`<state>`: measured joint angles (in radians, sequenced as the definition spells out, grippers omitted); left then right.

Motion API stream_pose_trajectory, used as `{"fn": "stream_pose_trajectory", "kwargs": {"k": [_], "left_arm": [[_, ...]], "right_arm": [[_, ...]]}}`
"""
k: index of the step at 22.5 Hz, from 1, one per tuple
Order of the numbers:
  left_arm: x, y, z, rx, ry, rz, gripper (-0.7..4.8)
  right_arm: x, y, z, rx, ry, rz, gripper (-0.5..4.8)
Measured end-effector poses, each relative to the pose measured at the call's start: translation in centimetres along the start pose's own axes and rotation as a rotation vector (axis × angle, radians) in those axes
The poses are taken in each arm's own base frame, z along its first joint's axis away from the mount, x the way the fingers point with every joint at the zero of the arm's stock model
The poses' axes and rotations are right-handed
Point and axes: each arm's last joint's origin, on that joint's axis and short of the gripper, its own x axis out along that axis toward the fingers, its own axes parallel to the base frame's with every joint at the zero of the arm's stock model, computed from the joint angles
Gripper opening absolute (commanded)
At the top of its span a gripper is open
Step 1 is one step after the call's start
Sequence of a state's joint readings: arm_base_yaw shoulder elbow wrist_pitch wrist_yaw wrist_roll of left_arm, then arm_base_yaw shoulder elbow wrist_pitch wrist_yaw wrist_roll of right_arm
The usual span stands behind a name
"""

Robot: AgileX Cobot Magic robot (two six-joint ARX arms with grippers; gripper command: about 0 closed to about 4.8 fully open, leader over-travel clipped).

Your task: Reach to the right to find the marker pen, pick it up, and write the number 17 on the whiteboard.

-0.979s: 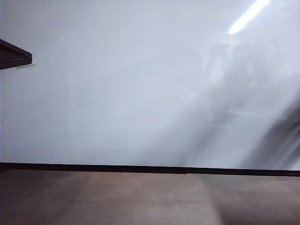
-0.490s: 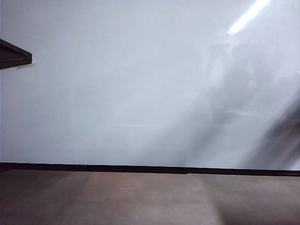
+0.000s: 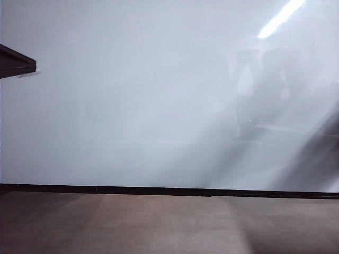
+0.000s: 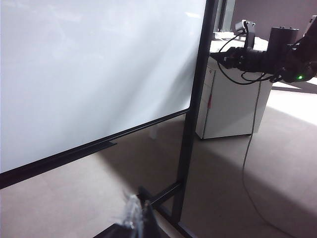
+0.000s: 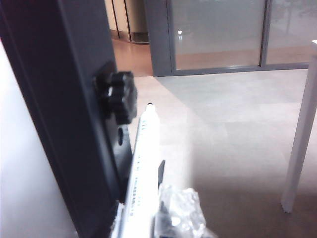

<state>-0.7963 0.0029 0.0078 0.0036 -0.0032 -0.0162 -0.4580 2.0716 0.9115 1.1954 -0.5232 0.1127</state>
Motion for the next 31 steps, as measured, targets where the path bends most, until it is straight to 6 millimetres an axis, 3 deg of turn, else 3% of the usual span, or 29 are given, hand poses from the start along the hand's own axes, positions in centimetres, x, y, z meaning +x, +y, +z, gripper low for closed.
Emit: {"fn": "stream_pose_trajectory", "kwargs": {"k": [2, 4, 5, 8, 11, 14, 15, 19, 24, 27, 29, 31], "left_arm": [[0.0, 0.1, 0.0, 0.000, 0.000, 0.006, -0.05], [0.0, 0.4, 0.0, 0.000, -0.001, 0.038, -0.05], [0.0, 0.5, 0.0, 0.000, -0.001, 0.055, -0.05], [0.0, 0.6, 0.0, 0.001, -0.001, 0.058, -0.05], [-0.1, 1.0, 0.0, 0.001, -0.002, 0.103, -0.05], [-0.2, 2.0, 0.0, 0.002, -0.003, 0.200, -0.05], [-0.3, 2.6, 0.0, 0.002, -0.004, 0.269, -0.05], [-1.0, 4.3, 0.1, 0.004, -0.007, 0.453, -0.05], [-1.5, 5.2, 0.1, 0.004, -0.008, 0.563, -0.05], [-1.5, 5.1, 0.1, 0.002, 0.001, 0.556, -0.05], [-1.7, 4.8, 1.6, 0.008, -0.021, 0.538, -0.05], [-2.2, 4.2, 4.4, 0.029, -0.104, 0.511, -0.05]], "right_arm": [[-0.7, -0.8, 1.7, 0.017, -0.054, -0.091, -0.06], [-2.4, -1.8, 6.2, -0.001, -0.179, -0.163, -0.06], [-3.7, -1.6, 10.2, -0.028, -0.289, -0.224, -0.06], [-7.3, -0.6, 16.9, -0.081, -0.412, -0.314, -0.06], [-12.0, 3.2, 23.6, -0.126, -0.515, -0.346, -0.06], [-14.9, 6.0, 26.1, -0.104, -0.529, -0.349, -0.06], [-16.9, 7.9, 27.3, -0.066, -0.543, -0.333, -0.06], [-19.7, 11.1, 28.4, 0.040, -0.529, -0.281, -0.06], [-21.5, 16.6, 28.9, 0.157, -0.523, 0.004, -0.05], [-20.9, 19.3, 28.6, 0.245, -0.482, 0.183, -0.06], [-19.6, 21.9, 27.9, 0.296, -0.435, 0.246, -0.05], [-17.6, 24.6, 26.7, 0.297, -0.382, 0.277, -0.05]]}}
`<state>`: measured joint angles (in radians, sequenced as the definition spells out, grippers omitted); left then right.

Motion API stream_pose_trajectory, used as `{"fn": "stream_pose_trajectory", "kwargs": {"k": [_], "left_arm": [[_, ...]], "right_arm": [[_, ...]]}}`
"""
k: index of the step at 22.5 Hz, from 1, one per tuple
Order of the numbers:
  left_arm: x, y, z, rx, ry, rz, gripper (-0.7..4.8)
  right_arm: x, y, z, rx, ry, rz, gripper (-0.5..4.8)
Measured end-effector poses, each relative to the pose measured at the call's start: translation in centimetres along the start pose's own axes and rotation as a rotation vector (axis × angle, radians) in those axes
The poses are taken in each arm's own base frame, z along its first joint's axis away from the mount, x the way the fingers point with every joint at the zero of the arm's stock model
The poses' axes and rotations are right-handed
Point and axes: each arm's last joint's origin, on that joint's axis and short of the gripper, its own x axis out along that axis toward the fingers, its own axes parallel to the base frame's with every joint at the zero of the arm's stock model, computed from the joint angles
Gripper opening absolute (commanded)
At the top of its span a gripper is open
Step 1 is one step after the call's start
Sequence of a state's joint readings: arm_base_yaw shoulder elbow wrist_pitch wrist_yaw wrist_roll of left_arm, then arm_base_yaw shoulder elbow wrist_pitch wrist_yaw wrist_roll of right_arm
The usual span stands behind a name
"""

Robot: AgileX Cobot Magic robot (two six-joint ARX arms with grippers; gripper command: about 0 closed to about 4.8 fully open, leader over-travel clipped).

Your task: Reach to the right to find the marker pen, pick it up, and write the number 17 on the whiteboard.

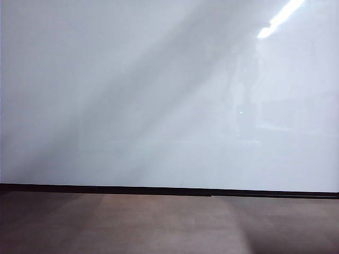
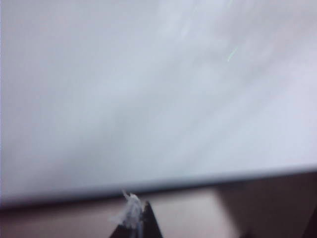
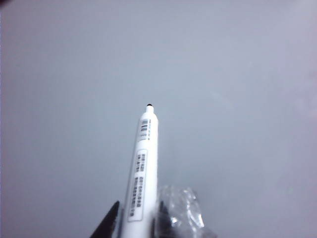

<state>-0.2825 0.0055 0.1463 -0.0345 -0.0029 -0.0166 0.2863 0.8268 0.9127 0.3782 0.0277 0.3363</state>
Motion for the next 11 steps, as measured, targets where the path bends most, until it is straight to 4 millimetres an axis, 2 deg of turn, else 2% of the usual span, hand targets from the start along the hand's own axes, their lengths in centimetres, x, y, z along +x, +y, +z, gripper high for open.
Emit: {"fn": "stream_pose_trajectory", "kwargs": {"k": [3, 6, 8, 11], "left_arm": [[-0.9, -0.3, 5.0, -0.005, -0.106, -0.033, -0.05], [-0.7, -0.4, 9.3, -0.006, -0.119, -0.037, -0.05], [-0.4, -0.4, 11.6, -0.007, -0.141, -0.037, -0.05], [0.0, -0.5, 14.0, -0.007, -0.167, -0.038, -0.05]], "right_arm": [[3.1, 1.4, -3.7, -0.011, 0.078, 0.004, -0.06], [7.6, 2.4, -6.1, -0.008, 0.132, 0.013, -0.05], [9.6, 2.9, -7.1, -0.007, 0.148, 0.021, -0.05], [11.5, 3.4, -7.5, -0.004, 0.136, 0.032, -0.05]]}}
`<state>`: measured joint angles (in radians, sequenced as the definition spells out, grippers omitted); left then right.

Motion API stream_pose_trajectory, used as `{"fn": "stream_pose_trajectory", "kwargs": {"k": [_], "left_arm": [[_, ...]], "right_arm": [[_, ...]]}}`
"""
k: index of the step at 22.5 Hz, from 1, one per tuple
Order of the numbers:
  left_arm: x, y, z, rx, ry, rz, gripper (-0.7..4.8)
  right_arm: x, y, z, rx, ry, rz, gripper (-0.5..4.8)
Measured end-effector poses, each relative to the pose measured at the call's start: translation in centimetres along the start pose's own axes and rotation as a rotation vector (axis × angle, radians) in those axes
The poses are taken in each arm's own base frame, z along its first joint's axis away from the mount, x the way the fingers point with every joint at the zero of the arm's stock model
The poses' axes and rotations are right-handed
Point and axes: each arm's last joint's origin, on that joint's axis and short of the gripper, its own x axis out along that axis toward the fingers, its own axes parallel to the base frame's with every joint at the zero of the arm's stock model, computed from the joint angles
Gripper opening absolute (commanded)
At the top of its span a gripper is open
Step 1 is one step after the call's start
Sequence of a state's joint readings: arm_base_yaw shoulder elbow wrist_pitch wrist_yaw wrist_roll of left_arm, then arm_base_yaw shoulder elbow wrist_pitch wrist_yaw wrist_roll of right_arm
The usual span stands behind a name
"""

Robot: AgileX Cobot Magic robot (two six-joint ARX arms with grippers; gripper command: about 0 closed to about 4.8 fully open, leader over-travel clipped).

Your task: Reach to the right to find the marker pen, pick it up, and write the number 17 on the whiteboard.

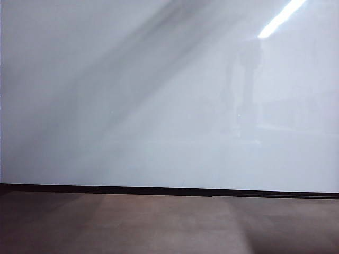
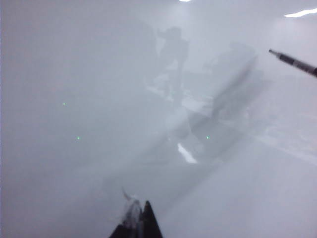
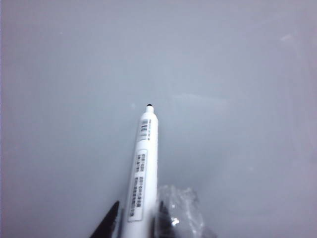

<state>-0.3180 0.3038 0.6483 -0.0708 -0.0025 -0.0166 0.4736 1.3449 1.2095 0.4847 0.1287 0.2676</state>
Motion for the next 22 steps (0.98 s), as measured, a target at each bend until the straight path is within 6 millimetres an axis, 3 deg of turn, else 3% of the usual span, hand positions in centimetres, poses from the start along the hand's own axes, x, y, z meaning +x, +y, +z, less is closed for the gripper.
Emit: {"fn": "stream_pose_trajectory", "kwargs": {"k": [4, 22], "left_arm": [[0.5, 0.0, 0.7, 0.000, -0.006, 0.000, -0.05], [0.5, 0.0, 0.7, 0.000, -0.003, 0.000, -0.05]], "right_arm": [[1.4, 0.2, 0.1, 0.003, -0.034, 0.022, -0.05], [1.8, -0.1, -0.5, -0.029, -0.018, -0.006, -0.06]]}}
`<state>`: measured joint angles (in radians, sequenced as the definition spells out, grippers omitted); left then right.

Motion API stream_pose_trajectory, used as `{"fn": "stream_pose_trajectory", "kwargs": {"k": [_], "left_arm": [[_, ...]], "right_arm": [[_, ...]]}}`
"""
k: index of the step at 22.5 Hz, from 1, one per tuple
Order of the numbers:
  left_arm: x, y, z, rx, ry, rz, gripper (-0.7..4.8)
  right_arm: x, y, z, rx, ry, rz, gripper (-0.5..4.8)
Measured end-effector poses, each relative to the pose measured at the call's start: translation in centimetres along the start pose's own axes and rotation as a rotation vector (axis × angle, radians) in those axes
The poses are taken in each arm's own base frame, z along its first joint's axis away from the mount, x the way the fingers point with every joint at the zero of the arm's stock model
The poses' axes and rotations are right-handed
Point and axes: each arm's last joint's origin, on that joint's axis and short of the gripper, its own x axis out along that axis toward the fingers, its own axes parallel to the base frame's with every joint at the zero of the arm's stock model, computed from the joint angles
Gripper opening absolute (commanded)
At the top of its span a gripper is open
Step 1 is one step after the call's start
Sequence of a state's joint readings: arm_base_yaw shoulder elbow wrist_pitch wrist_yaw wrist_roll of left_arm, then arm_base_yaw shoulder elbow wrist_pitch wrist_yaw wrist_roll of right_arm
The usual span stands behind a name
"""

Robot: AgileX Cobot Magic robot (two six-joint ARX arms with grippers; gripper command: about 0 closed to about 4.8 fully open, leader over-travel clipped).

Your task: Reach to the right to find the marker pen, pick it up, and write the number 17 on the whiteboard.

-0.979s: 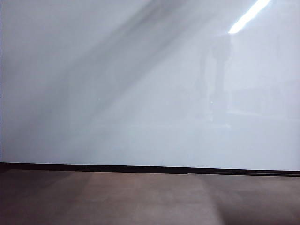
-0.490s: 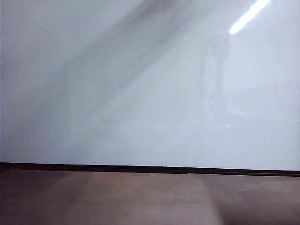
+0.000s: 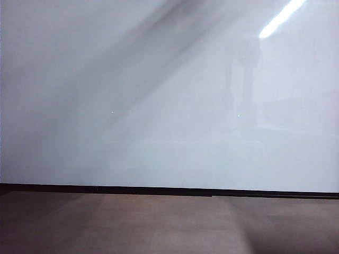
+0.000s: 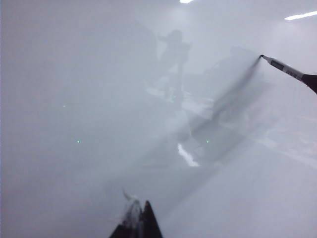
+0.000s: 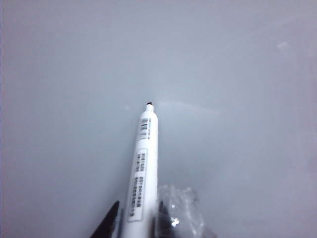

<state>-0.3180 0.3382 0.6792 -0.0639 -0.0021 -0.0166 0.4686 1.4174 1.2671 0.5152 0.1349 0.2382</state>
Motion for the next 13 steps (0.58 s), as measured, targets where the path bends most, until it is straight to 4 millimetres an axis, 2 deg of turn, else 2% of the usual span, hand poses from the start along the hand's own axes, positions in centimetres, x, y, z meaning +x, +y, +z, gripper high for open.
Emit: {"fn": "stream_pose_trajectory", "kwargs": {"k": [9, 13], "left_arm": [[0.0, 0.0, 0.0, 0.000, -0.001, 0.000, -0.05], [0.0, 0.0, 0.0, 0.000, 0.000, 0.000, -0.05]], "right_arm": [[0.2, -0.1, -0.5, -0.003, 0.020, -0.006, -0.05], [0.1, -0.3, -1.2, -0.013, 0.084, -0.030, -0.06]]}}
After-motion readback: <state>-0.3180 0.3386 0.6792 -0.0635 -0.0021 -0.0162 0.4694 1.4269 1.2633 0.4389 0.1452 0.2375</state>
